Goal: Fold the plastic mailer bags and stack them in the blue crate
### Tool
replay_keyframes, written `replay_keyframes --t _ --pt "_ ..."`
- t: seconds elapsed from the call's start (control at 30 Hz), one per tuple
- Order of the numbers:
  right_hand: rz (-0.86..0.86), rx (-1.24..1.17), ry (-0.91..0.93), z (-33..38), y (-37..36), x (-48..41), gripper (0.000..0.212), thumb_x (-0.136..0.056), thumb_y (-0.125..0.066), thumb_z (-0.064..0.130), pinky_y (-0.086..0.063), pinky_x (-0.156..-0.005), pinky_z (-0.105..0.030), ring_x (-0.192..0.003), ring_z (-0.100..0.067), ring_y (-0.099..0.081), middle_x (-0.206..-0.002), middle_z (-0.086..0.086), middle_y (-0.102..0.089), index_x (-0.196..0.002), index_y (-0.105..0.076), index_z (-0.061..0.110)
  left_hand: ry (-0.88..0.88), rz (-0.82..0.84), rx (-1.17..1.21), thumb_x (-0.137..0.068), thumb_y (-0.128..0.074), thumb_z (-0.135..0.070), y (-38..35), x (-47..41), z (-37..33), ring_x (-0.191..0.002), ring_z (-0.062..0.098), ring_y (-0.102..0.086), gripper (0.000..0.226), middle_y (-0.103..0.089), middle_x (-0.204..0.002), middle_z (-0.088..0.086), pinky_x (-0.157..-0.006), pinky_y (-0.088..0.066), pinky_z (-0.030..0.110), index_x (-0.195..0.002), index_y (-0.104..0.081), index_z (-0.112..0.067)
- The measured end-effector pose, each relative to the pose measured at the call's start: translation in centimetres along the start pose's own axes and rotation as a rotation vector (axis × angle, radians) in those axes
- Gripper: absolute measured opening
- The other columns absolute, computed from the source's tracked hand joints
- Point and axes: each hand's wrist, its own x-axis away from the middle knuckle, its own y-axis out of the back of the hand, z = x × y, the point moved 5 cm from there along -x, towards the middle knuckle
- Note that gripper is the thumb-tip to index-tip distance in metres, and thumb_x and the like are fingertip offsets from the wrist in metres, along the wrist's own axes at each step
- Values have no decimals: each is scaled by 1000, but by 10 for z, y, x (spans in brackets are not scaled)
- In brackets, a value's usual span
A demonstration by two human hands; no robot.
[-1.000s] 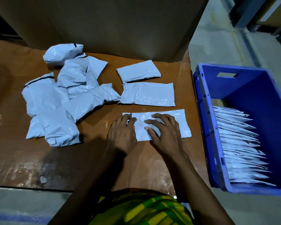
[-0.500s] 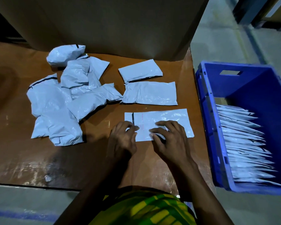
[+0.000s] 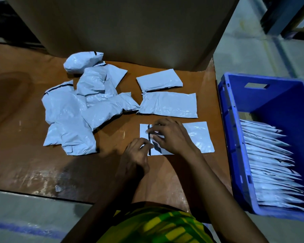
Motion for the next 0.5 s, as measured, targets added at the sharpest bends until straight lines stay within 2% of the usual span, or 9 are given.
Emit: replay_keyframes --t 0.13,0.2,0.27,0.3,0.33,0.4,0.43,0.5 --pt "-58 -114 5 -5 5 11 25 -97 -71 35 -49 -97 -40 -123 -17 -58 -128 6 -71 -120 -79 29 68 5 -8 -78 -61 4 -3 -2 6 -98 21 -58 30 -67 -101 3 -77 -54 40 -96 -78 -12" --pt "-183 -203 -62 -19 15 26 28 -97 -72 33 -52 -101 -38 -123 -15 -62 -130 4 -72 -123 -78 25 115 17 -49 -76 -60 -3 -5 -9 4 -102 21 -57 31 -67 -101 -2 -82 -50 39 -95 -79 -20" --pt "-302 -149 -130 -34 23 43 33 -99 -69 36 -49 -107 -41 -131 -18 -60 -136 3 -69 -128 -75 24 124 21 -53 -84 -57 -12 -7 -18 -5 -112 25 -59 31 -69 -112 0 -92 -46 40 -104 -78 -22" --pt "-318 -113 -163 -42 25 50 36 -100 -66 39 -45 -113 -44 -138 -19 -55 -142 3 -65 -131 -73 25 107 44 -51 -92 -53 -19 -11 -24 -10 -122 28 -57 33 -68 -123 3 -100 -45 43 -115 -76 -21" --pt "-312 -82 -188 -47 26 56 38 -101 -63 42 -38 -119 -45 -146 -20 -47 -149 3 -60 -135 -70 26 86 98 -58 -99 -47 -28 -18 -30 -15 -136 30 -50 39 -62 -139 6 -110 -38 46 -130 -70 -20" --pt "-278 -17 -215 -55 27 66 42 -105 -56 46 -19 -128 -44 -156 -18 -29 -161 4 -46 -142 -63 29 39 237 -120 -107 -34 -42 -37 -42 -23 -157 28 -20 56 -31 -168 7 -126 -13 44 -158 -41 -20" --pt "-260 14 -227 -56 29 69 43 -106 -51 47 -11 -129 -44 -159 -16 -21 -165 5 -40 -146 -59 31 23 288 -163 -109 -29 -48 -48 -46 -25 -160 28 -5 62 -14 -173 6 -129 -4 45 -164 -26 -20" --pt "-222 50 -256 -57 31 76 47 -109 -42 50 -8 -129 -46 -161 -14 -9 -170 7 -28 -154 -49 35 7 337 -261 -109 -20 -53 -64 -48 -25 -160 28 6 67 1 -174 6 -129 -3 52 -167 -11 -20"
